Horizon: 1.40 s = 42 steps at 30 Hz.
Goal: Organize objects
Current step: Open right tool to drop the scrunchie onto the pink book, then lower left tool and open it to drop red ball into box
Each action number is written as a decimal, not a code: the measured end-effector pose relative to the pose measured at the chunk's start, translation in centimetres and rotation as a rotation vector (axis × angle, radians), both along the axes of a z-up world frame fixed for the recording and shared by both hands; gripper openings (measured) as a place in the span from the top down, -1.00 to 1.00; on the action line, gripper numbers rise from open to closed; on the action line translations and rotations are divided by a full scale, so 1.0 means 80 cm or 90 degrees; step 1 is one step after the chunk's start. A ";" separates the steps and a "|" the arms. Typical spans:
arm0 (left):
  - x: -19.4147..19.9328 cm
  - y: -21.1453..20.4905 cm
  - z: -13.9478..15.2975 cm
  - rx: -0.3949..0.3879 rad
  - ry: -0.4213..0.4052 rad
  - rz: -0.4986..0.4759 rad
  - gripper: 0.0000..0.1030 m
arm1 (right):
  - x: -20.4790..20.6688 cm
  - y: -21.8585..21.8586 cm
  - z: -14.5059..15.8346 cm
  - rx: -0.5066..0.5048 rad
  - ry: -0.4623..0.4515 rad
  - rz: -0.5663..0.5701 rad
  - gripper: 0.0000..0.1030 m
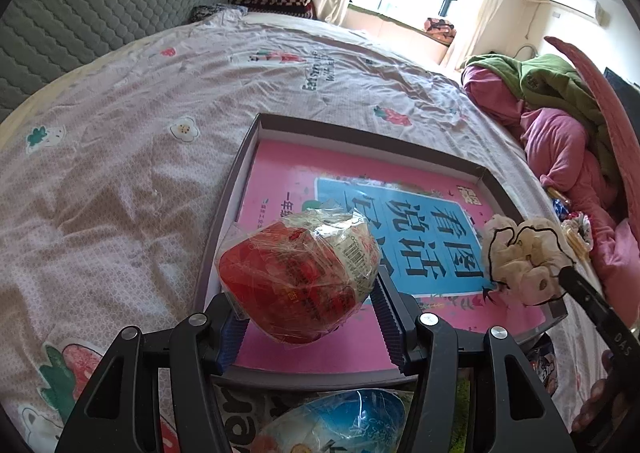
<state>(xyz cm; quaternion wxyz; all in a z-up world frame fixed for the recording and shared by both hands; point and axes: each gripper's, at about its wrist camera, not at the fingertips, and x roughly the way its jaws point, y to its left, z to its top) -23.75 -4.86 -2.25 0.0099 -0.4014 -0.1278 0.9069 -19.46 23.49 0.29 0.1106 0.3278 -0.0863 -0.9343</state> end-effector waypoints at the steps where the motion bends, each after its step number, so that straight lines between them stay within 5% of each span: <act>1: -0.002 0.001 -0.001 0.000 -0.003 -0.001 -0.14 | 0.000 0.000 0.001 0.001 0.002 -0.001 0.69; 7: -0.006 0.005 -0.001 -0.010 -0.010 -0.002 -0.15 | 0.000 -0.001 0.000 0.007 -0.003 -0.007 0.53; 13: -0.009 0.004 0.000 -0.003 -0.019 0.003 -0.15 | 0.004 0.008 0.008 0.008 0.021 -0.031 0.04; 42: 0.015 -0.001 0.044 -0.023 0.018 0.021 -0.34 | 0.023 0.003 0.029 0.003 0.058 -0.003 0.00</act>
